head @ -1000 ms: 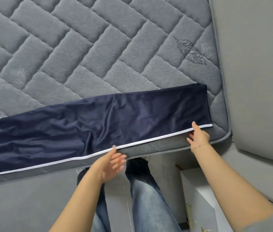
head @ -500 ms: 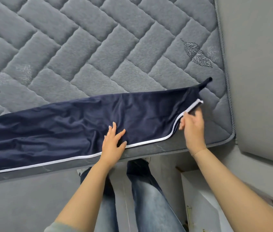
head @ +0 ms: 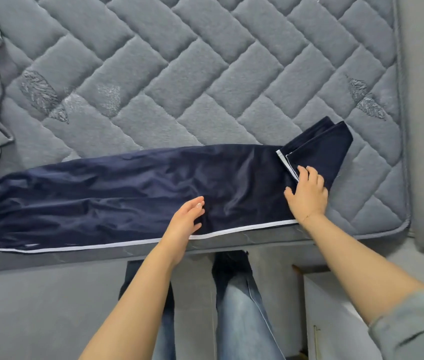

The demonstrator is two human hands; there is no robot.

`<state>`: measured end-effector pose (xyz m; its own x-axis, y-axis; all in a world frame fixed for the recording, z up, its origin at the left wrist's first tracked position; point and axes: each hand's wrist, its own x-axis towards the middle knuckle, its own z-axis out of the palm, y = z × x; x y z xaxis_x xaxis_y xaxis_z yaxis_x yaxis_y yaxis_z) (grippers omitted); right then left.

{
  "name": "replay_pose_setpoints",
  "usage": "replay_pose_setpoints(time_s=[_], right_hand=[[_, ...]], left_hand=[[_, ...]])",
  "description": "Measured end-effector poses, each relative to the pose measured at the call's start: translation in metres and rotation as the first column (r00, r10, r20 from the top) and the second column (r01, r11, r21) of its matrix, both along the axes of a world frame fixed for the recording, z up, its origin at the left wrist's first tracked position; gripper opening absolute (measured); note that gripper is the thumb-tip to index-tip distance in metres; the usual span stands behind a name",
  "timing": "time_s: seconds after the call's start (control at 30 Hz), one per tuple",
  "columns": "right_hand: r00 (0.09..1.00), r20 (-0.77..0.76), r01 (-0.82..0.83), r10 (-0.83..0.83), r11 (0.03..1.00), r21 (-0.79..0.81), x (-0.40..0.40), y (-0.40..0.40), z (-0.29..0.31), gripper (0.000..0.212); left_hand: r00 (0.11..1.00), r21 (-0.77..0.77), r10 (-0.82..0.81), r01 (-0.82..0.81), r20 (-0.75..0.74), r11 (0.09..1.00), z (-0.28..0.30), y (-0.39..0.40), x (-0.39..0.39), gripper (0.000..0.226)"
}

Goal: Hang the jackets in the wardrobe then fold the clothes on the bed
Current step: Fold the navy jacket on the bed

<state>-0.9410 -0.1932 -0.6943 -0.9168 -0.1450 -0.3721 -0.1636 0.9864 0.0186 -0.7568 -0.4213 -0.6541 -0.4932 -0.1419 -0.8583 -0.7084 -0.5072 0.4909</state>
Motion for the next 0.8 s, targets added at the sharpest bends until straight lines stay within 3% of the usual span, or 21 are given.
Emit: replay_pose_setpoints(time_s=[0.13, 0.27, 0.33, 0.43, 0.53, 0.63, 0.7, 0.8], right_hand=[[0.992, -0.091, 0.083, -0.082, 0.997, 0.002, -0.023, -0.02, -0.009, 0.034], [0.972, -0.11, 0.146, -0.206, 0.904, -0.401, -0.026, -0.036, 0.007, 0.02], [0.985, -0.16, -0.037, -0.067, 0.82, -0.571, -0.006, -0.048, 0.029, 0.015], [0.963, -0.182, -0.27, 0.2, 0.696, -0.665, 0.044, -0.066, 0.054, 0.013], [0.867, 0.06, -0.331, 0.495, 0.66, -0.674, 0.097, -0.078, 0.058, 0.028], [0.77, 0.314, -0.276, 0.555, 0.734, -0.621, 0.121, -0.078, 0.047, 0.045], [0.816, 0.365, -0.163, 0.447, 0.785, -0.598, 0.12, -0.073, 0.044, 0.045], [0.895, 0.32, -0.084, 0.31, 0.823, -0.562, 0.107, -0.059, 0.041, 0.041]], left_hand=[[1.0, 0.013, -0.005, 0.004, 0.027, 1.0, -0.009, -0.003, 0.002, 0.038], [0.998, 0.031, 0.051, -0.053, 0.034, 0.998, -0.011, -0.004, 0.002, 0.033], [0.99, 0.099, 0.14, -0.141, 0.018, 0.985, -0.008, -0.004, 0.0, 0.03], [0.947, 0.233, 0.32, -0.318, 0.031, 0.919, 0.0, -0.01, -0.004, 0.031], [0.93, 0.259, 0.363, -0.365, 0.057, 0.894, 0.004, -0.021, -0.001, 0.04], [0.938, -0.024, 0.32, -0.319, 0.135, 0.947, -0.003, -0.026, 0.005, 0.05], [0.954, -0.315, 0.265, -0.211, 0.138, 0.925, -0.009, -0.022, 0.006, 0.052], [0.986, -0.526, 0.069, 0.023, 0.155, 0.85, -0.021, -0.009, 0.002, 0.048]])
